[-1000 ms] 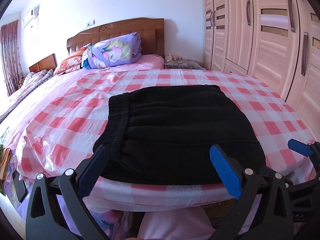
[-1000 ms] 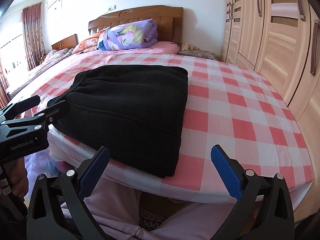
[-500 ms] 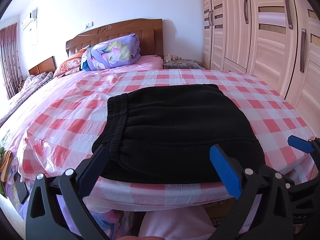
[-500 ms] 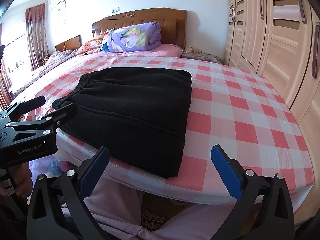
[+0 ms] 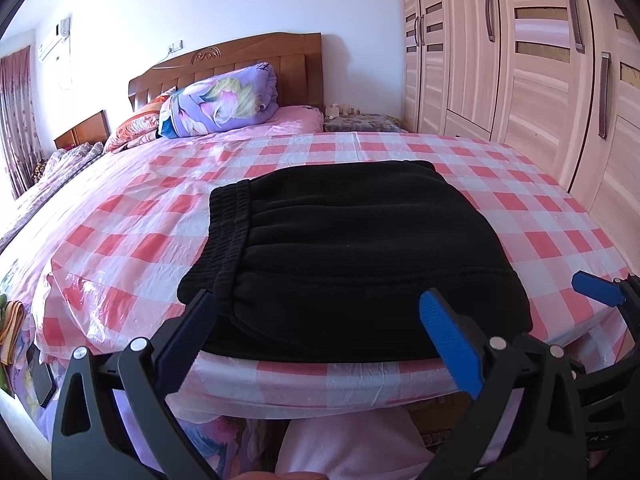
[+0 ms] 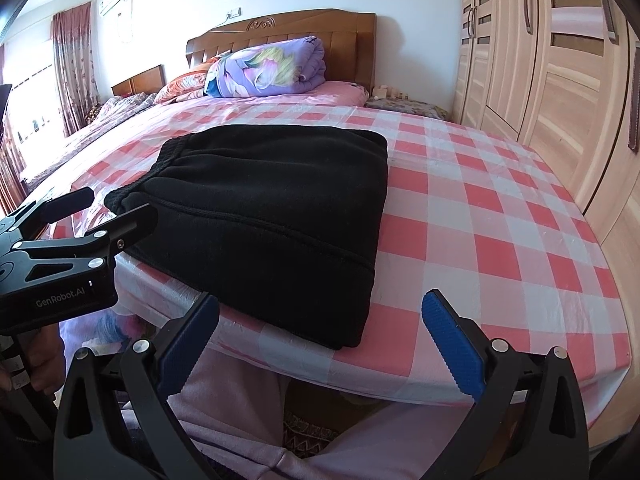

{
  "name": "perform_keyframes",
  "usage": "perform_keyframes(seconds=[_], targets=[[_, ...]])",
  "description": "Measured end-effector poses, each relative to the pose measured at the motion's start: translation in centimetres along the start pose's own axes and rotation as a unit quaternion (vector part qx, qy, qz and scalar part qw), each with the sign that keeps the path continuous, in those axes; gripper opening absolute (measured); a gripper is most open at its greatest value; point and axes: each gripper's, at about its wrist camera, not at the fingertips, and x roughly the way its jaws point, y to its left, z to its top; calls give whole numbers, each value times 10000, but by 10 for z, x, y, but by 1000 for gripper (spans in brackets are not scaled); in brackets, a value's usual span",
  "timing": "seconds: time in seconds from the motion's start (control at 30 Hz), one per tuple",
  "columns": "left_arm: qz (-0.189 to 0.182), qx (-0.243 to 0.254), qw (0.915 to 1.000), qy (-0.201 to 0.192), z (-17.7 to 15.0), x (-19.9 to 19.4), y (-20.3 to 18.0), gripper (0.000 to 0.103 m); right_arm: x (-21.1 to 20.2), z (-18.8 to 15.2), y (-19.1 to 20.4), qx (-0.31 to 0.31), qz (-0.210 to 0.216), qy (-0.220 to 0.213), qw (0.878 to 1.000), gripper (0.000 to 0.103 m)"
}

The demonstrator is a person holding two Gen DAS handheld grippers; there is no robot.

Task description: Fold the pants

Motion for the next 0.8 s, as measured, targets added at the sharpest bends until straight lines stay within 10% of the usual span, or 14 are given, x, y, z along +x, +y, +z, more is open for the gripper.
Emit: perform_keyframes(seconds=[0.8], targets=[[-6,2,10000,7,-1,1,0,101,2,-2,0,10,12,32,10000,98]])
